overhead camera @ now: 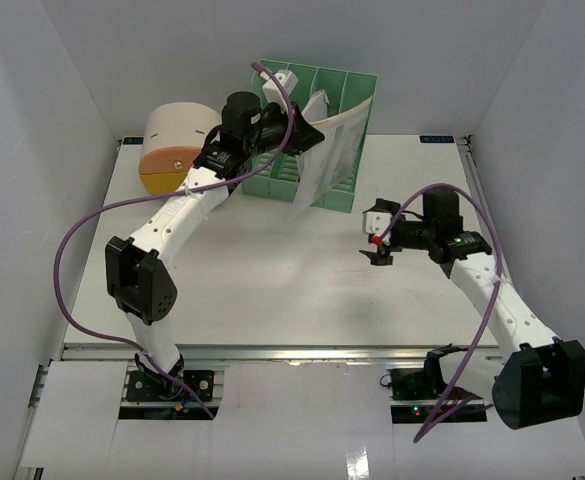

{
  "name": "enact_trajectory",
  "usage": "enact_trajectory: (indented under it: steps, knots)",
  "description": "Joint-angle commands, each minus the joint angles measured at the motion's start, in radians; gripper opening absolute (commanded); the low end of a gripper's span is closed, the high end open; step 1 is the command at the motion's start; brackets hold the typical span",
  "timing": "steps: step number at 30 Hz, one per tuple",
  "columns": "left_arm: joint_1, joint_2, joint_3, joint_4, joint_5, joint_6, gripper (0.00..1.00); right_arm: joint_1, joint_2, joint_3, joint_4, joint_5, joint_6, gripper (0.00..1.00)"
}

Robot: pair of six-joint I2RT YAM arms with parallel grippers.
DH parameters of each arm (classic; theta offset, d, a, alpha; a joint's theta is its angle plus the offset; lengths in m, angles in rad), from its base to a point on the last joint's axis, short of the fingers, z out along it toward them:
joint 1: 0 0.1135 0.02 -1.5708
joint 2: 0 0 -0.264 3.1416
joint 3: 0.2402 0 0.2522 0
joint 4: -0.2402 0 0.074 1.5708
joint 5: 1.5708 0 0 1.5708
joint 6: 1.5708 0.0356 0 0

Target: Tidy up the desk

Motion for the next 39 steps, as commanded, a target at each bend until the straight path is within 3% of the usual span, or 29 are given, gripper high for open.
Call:
enact_trajectory:
  steps: [1, 6, 12, 17, 21, 30, 39]
  knots:
    - [-0.009, 0.018, 0.050, 0.042, -0.083, -0.056, 0.00, 0.229, 0.051, 0.044, 0.285, 0.298, 0.069, 0.97]
    - [-0.009, 0.027, 0.069, 0.064, -0.184, -0.106, 0.00, 0.321, 0.109, 0.027, 0.515, 0.450, 0.107, 1.00]
    - [-0.009, 0.076, 0.159, 0.016, -0.219, -0.163, 0.00, 0.433, 0.103, -0.016, 0.738, 0.685, 0.285, 0.99]
    - [-0.009, 0.093, 0.186, 0.006, -0.229, -0.194, 0.00, 0.470, 0.115, 0.151, 0.575, 0.829, 0.765, 0.98]
    - [-0.010, 0.094, 0.190, 0.005, -0.230, -0.197, 0.00, 0.500, 0.128, 0.229, 0.480, 0.936, 0.993, 0.98]
    - [-0.010, 0.096, 0.194, 0.009, -0.214, -0.209, 0.00, 0.509, 0.293, 0.366, 0.392, 1.055, 1.217, 1.00]
    - [-0.010, 0.093, 0.180, 0.017, -0.194, -0.215, 0.00, 0.506, 0.339, 0.353, 0.390, 1.117, 1.281, 0.84]
